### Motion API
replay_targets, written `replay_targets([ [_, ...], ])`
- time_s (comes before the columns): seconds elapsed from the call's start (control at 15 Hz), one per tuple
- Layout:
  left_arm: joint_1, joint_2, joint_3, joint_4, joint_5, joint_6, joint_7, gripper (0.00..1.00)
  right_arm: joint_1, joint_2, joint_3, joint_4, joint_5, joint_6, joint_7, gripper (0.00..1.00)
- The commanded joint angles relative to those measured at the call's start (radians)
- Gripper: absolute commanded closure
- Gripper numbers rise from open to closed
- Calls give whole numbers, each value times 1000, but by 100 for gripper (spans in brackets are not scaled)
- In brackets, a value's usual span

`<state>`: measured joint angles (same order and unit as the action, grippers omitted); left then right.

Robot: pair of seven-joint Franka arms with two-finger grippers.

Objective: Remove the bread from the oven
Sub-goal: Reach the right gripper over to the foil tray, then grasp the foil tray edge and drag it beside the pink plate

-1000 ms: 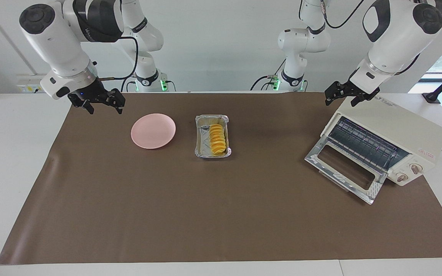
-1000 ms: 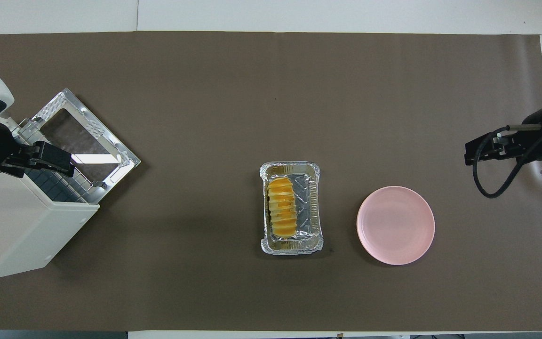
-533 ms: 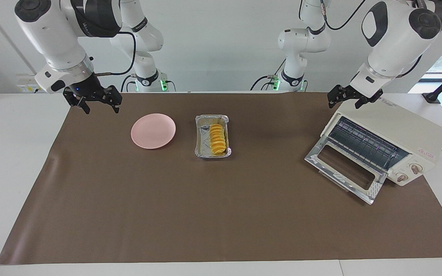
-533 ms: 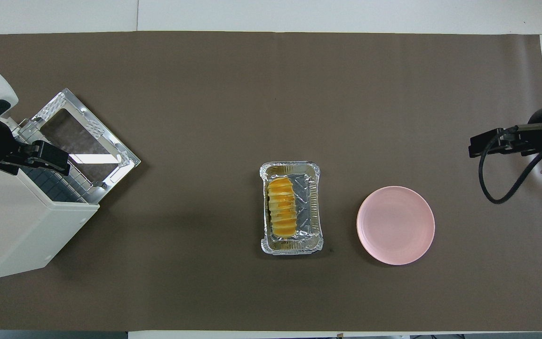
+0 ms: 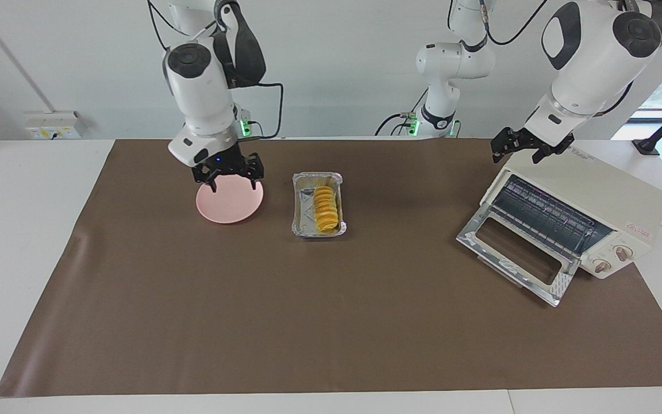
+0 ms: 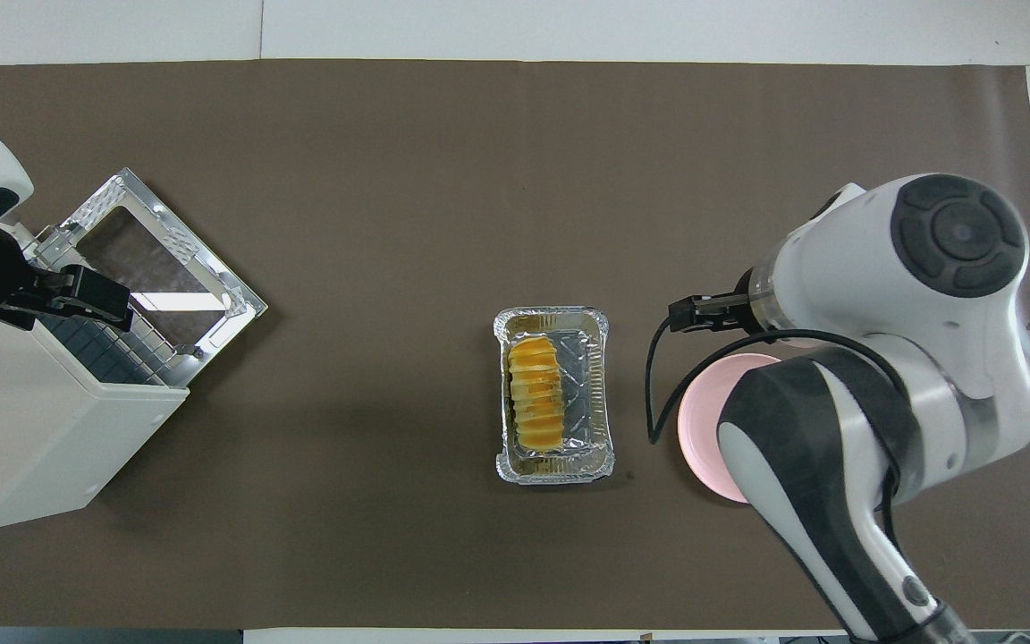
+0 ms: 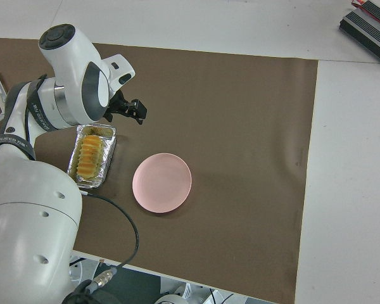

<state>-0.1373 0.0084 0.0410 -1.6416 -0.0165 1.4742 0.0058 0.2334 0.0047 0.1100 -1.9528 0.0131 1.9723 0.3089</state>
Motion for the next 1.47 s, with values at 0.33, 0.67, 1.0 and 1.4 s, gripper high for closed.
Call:
replay_targets([
  [0.33,16,-8,-4,9,18,6,5,0,130,130,-4,-21,13,197,236,0],
  [0.67,15,-8,-4,9,18,6,5,0,176,155,-4,-90,15,244,268,0],
  [1.0,15,-8,-4,9,18,6,5,0,195,153,-3,-143,47,283,271,0],
  [1.4,15,-8,-4,9,18,6,5,0,195,132,-3,-231,136,354,250,1],
])
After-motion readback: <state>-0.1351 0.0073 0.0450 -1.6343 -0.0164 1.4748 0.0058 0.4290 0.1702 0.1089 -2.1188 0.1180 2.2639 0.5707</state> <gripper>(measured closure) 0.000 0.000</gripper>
